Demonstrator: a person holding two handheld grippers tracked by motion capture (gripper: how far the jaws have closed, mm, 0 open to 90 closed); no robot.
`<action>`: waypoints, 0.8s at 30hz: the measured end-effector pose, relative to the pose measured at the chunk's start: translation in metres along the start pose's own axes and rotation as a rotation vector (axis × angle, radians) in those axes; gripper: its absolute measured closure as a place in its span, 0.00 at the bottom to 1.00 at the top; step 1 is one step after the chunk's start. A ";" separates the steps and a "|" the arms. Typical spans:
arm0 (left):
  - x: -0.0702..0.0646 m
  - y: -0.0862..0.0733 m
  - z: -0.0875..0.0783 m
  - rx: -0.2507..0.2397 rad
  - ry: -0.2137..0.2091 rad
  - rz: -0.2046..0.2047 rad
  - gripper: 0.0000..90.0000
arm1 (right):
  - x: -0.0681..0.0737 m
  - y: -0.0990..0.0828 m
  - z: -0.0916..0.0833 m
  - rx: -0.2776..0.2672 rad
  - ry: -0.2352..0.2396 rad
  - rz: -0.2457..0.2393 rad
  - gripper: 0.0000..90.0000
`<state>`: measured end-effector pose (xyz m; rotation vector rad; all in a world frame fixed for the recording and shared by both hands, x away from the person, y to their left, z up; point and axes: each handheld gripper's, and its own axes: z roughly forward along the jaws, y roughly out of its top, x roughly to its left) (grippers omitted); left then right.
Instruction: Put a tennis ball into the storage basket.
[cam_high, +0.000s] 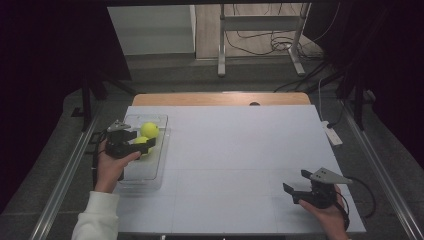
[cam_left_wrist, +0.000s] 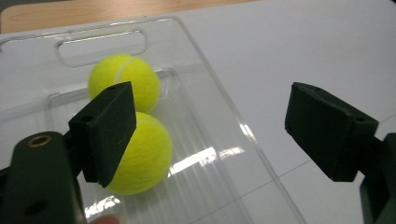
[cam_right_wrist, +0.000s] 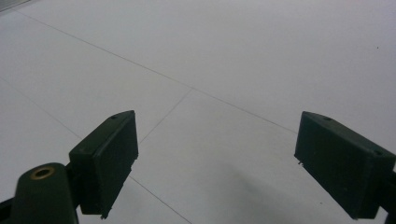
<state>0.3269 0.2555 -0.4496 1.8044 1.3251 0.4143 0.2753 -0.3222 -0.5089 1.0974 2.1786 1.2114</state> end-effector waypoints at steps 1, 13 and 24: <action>-0.002 -0.001 0.000 -0.003 -0.011 0.003 0.20 | 0.000 0.000 0.000 -0.001 0.001 0.001 0.15; -0.023 -0.009 -0.002 -0.047 -0.064 0.048 0.21 | -0.003 -0.003 -0.004 -0.015 0.005 0.019 0.15; -0.040 -0.026 -0.010 -0.069 -0.136 0.073 0.21 | -0.004 -0.005 -0.009 -0.022 0.003 0.027 0.15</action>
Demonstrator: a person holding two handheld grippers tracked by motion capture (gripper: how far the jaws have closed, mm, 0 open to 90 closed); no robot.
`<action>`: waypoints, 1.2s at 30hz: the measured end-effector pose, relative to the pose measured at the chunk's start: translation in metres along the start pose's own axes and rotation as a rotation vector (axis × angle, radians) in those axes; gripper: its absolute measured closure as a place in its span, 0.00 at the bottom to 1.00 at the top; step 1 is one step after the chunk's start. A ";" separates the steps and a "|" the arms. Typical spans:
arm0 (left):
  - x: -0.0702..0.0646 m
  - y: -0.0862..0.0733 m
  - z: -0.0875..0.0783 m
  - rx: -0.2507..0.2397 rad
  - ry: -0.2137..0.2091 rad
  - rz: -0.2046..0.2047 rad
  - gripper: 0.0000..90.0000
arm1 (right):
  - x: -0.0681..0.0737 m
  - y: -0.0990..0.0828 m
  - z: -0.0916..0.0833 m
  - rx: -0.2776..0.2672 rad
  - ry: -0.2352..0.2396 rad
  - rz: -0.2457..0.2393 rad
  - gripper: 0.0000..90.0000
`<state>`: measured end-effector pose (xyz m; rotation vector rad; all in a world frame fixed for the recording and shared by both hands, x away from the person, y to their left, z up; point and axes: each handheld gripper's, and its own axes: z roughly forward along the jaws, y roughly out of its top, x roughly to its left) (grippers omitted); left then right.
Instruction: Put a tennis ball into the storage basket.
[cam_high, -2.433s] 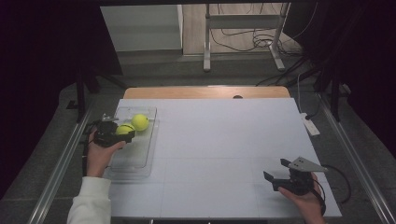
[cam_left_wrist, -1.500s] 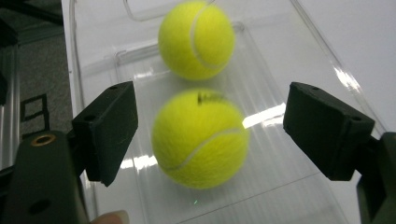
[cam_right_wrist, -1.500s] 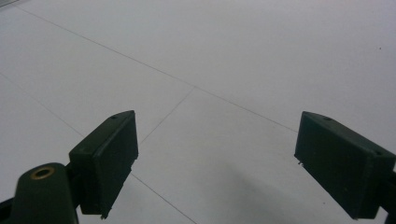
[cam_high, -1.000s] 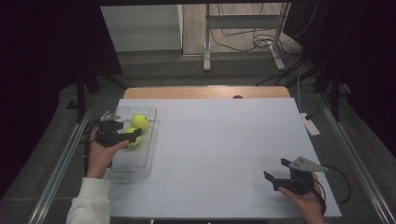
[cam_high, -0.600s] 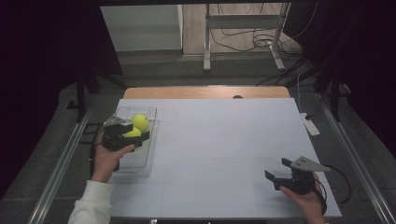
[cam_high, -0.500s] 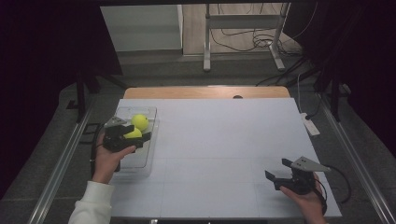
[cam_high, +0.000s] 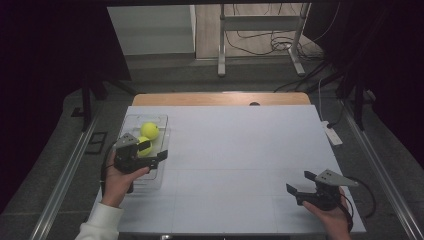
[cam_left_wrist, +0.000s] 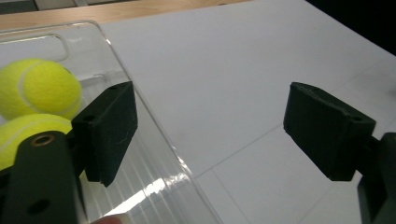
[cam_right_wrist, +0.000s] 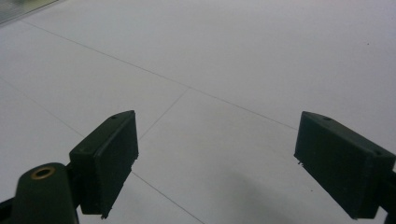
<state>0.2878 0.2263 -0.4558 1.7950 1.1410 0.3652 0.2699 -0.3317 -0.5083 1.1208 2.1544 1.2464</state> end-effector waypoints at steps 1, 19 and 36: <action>0.000 0.000 0.000 0.000 0.000 0.000 0.20 | 0.000 0.000 0.000 0.000 0.000 0.000 0.15; -0.023 -0.043 -0.006 -0.006 -0.024 0.074 0.18 | 0.002 -0.004 -0.013 -0.017 -0.012 0.007 0.15; -0.030 -0.051 -0.004 0.014 -0.015 0.099 0.17 | 0.007 0.000 -0.009 -0.021 0.023 -0.017 0.15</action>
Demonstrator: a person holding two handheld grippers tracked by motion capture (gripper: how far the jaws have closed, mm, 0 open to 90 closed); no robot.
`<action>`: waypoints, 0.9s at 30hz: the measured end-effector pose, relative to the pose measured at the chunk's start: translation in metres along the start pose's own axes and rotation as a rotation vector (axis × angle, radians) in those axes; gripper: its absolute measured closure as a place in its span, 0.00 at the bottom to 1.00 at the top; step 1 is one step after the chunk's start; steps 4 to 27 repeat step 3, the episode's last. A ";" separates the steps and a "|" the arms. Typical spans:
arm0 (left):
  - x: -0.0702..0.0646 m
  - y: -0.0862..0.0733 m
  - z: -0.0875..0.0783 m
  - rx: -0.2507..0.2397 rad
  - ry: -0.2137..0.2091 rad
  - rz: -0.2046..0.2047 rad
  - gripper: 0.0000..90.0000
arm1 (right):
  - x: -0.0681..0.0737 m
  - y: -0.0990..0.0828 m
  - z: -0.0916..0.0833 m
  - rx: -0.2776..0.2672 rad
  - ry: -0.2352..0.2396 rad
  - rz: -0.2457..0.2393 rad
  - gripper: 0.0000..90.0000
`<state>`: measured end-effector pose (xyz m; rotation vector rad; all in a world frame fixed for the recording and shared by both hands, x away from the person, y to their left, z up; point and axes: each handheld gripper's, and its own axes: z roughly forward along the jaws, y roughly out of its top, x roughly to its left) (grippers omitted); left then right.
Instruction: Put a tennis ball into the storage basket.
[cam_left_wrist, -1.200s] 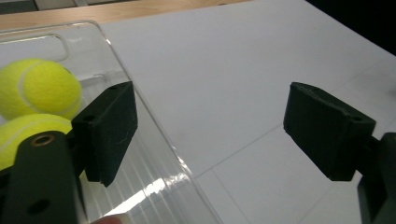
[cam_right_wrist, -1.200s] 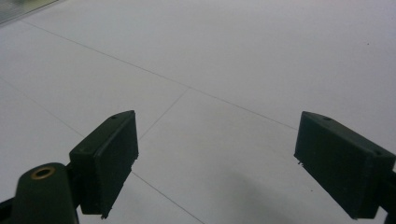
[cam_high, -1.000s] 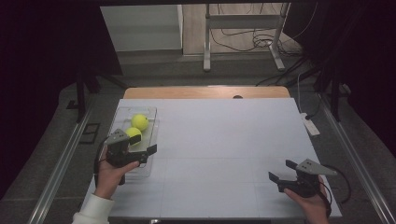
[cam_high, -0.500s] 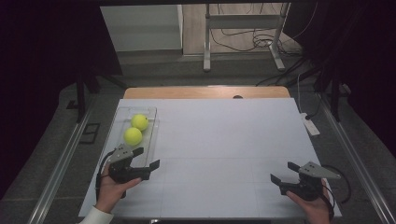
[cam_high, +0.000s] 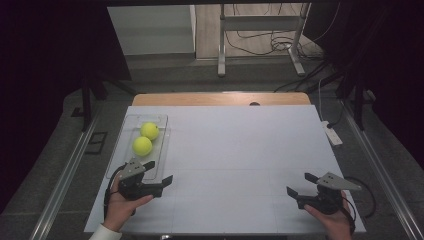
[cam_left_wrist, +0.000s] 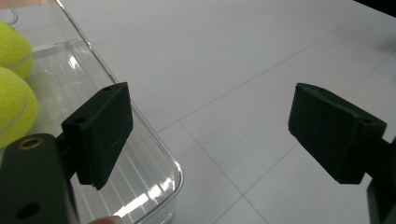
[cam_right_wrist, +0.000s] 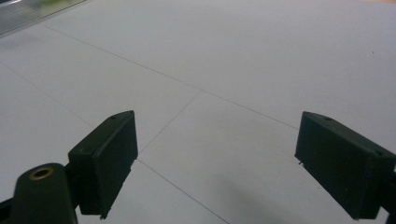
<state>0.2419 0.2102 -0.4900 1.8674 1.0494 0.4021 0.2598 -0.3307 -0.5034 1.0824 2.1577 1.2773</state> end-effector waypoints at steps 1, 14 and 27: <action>0.000 0.000 0.000 0.000 0.001 -0.002 0.17 | 0.000 0.000 0.000 0.001 0.001 -0.001 0.15; 0.000 0.000 0.000 0.001 0.004 -0.003 0.16 | 0.000 0.000 0.001 0.001 0.003 0.000 0.15; 0.000 0.000 0.000 0.001 0.004 -0.003 0.16 | 0.000 0.000 0.001 0.001 0.003 0.000 0.15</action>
